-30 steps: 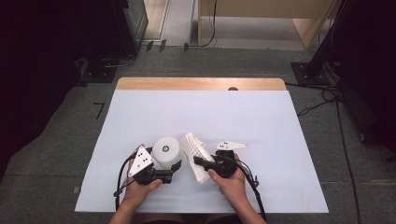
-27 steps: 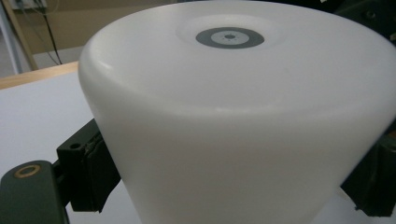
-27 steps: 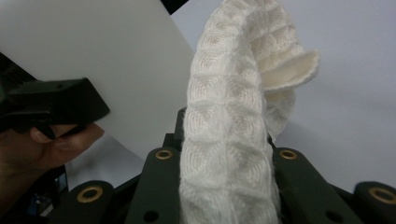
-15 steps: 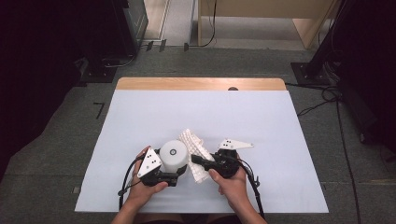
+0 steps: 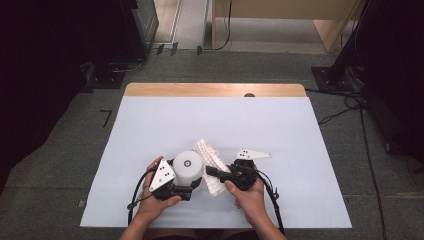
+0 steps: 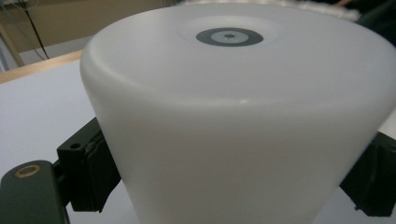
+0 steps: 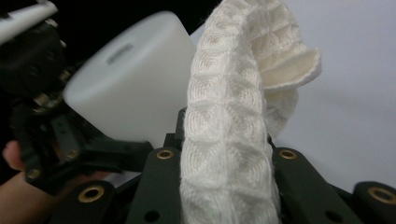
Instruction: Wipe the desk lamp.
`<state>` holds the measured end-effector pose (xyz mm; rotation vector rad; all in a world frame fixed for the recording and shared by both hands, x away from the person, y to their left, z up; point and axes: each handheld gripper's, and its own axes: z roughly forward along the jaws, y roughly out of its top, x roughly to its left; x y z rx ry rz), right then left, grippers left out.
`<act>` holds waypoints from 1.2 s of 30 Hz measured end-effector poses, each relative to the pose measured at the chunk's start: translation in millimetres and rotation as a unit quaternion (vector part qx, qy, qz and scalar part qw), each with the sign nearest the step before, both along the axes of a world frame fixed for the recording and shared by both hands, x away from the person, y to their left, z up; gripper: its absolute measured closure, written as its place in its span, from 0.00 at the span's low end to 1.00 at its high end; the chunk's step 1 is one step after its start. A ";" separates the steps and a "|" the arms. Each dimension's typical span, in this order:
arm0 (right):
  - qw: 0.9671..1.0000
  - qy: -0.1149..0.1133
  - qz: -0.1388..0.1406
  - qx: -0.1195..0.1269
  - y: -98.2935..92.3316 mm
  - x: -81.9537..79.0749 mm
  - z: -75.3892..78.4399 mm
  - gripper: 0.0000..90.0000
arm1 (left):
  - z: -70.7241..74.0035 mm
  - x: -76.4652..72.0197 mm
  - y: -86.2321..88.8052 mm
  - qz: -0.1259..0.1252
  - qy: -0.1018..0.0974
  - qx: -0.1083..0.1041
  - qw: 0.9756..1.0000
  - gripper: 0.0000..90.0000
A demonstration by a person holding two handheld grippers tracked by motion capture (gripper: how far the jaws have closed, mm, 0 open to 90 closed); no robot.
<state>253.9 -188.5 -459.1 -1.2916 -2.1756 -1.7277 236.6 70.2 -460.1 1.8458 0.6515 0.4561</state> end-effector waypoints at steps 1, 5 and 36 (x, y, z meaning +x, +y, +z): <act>1.000 0.005 0.001 -0.004 0.4 1.2 -3.4 0.82 | 0.9 0.3 0.1 0.000 -0.001 -0.003 1.000 0.10; 1.000 0.013 -0.004 -0.016 0.3 1.6 -10.7 0.82 | 1.3 3.3 -2.0 -0.001 -0.002 -0.002 1.000 0.10; 0.995 -0.012 -0.095 -0.024 -49.0 -10.7 -1.9 0.82 | -6.4 27.1 -18.8 0.076 0.016 0.007 0.997 0.00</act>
